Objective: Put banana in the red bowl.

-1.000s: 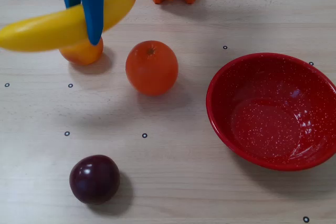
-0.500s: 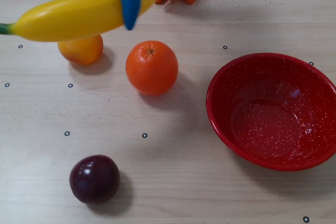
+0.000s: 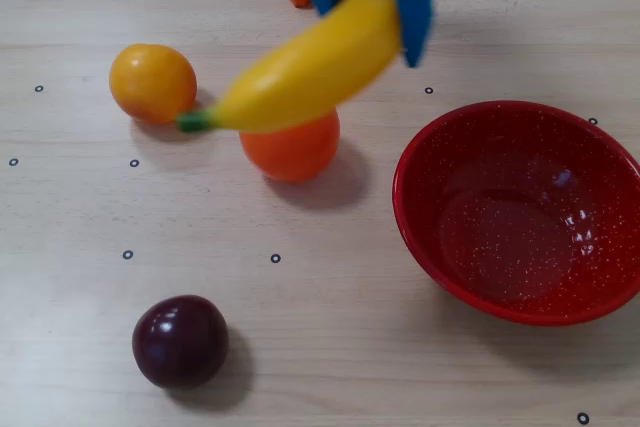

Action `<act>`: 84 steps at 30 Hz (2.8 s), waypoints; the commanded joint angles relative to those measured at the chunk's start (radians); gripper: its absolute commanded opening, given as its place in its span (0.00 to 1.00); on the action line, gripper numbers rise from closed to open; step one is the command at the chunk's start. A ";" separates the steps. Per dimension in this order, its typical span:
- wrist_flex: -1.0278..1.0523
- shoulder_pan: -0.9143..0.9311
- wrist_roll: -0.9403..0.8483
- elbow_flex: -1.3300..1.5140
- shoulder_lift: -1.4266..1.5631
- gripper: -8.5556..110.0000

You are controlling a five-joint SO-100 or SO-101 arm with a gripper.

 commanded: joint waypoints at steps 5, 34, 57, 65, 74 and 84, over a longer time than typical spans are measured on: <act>-0.008 -0.123 0.038 -0.143 -0.006 0.07; -0.015 -0.354 0.012 -0.390 -0.414 0.07; -0.074 -0.351 -0.156 -0.428 -0.561 0.07; -0.087 -0.341 -0.224 -0.411 -0.561 0.08; -0.067 -0.328 -0.261 -0.403 -0.571 0.20; -0.077 -0.307 -0.298 -0.403 -0.581 0.31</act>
